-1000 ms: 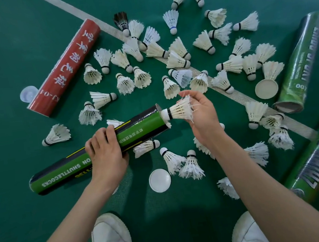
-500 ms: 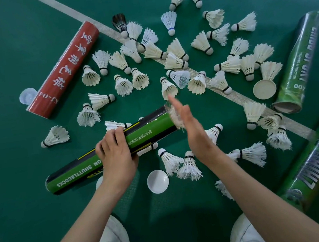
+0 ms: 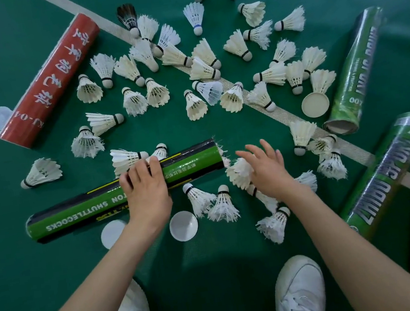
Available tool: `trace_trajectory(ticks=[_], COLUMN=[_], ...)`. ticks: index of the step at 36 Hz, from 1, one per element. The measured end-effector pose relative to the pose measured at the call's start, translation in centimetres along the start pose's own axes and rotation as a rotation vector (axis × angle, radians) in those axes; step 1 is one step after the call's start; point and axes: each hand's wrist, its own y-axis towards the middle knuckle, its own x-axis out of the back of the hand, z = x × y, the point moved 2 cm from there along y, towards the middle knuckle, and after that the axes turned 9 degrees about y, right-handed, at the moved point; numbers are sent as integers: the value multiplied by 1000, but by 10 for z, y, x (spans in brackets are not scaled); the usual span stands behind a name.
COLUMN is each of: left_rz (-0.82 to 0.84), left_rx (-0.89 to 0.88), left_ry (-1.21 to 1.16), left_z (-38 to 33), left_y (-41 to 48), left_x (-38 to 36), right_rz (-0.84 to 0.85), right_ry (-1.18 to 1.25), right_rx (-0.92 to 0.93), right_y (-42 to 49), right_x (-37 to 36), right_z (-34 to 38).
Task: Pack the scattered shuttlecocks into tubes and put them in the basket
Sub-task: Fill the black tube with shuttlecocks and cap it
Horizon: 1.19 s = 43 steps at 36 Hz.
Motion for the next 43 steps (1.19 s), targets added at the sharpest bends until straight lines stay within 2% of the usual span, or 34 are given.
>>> trace_trajectory(ticks=[4, 8, 15, 19, 22, 25, 27, 36, 43], left_rz=[6, -28, -9, -15, -14, -3, -6, -109, -119], left_rx=[-2, -19, 13, 19, 26, 47, 57, 51, 64], left_ry=[15, 6, -24, -29, -31, -45, -54, -107, -103], left_z=[1, 7, 18, 22, 26, 31, 34, 34, 36], left_y=[-6, -12, -12, -11, -9, -8, -7, -6, -2], left_x=[-7, -13, -15, -15, -15, -13, -12, -9, -3], right_rz=[125, 62, -258, -227, -202, -230, -266, -501, -521], right_ry=[-174, -196, 132, 240, 475, 740, 834, 764, 856], right_rx=[112, 170, 185, 239, 242, 217, 184, 200, 226], right_y=[0, 10, 17, 15, 12, 12, 14, 13, 14], right_x=[-7, -12, 2, 3, 6, 11, 13, 9, 8], right_z=[-6, -7, -5, 7, 20, 31, 34, 47, 59])
